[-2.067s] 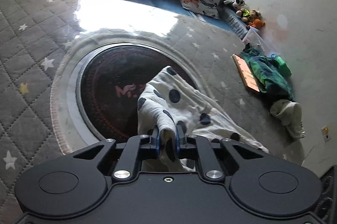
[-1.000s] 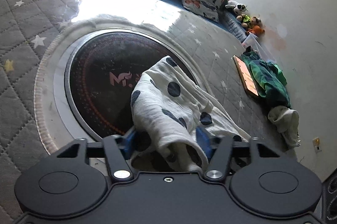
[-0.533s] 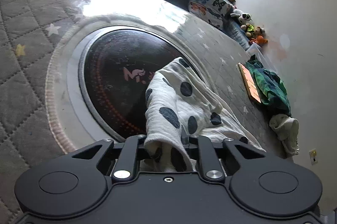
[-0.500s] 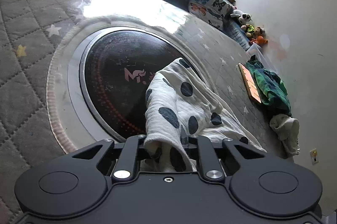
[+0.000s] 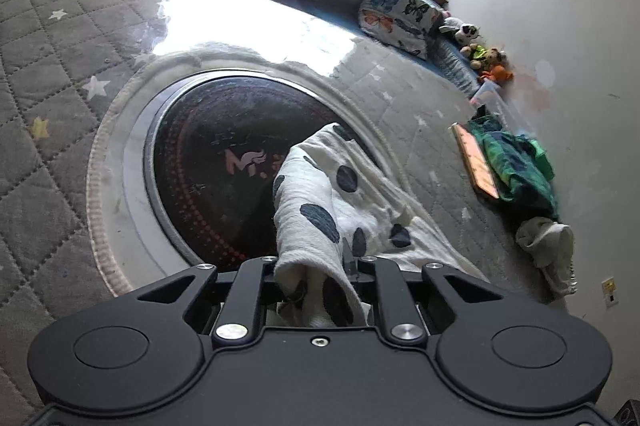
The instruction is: Fold clothes
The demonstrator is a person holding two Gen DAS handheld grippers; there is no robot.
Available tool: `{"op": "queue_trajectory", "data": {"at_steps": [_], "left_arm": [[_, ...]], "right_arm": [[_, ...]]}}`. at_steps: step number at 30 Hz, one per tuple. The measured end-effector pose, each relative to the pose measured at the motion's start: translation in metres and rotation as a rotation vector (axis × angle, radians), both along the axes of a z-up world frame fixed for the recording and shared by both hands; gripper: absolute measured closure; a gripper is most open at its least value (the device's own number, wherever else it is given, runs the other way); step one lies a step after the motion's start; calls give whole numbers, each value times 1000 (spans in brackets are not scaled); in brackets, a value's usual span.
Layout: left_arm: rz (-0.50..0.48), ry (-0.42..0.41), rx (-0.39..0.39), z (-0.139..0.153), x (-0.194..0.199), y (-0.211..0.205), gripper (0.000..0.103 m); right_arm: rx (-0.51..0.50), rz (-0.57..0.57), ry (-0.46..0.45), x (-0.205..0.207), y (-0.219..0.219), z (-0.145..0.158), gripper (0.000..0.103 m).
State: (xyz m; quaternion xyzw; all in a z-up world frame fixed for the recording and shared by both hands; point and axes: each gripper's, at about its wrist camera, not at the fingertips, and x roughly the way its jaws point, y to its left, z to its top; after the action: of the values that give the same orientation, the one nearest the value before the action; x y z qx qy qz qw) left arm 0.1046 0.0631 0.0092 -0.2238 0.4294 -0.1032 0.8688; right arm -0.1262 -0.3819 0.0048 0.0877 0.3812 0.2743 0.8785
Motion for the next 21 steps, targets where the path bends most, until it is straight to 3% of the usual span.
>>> {"op": "queue_trajectory", "data": {"at_steps": [3, 8, 18, 21], "left_arm": [[8, 13, 3, -3, 0, 0, 86], [8, 20, 19, -3, 1, -2, 86], [16, 40, 35, -6, 2, -2, 85], [16, 41, 36, -6, 1, -2, 85]], "right_arm": [[65, 47, 26, -4, 2, -1, 61], [82, 86, 0, -1, 13, 1, 61], [66, 37, -117, 8, 14, 19, 61], [72, 17, -85, 18, 12, 19, 61]]}}
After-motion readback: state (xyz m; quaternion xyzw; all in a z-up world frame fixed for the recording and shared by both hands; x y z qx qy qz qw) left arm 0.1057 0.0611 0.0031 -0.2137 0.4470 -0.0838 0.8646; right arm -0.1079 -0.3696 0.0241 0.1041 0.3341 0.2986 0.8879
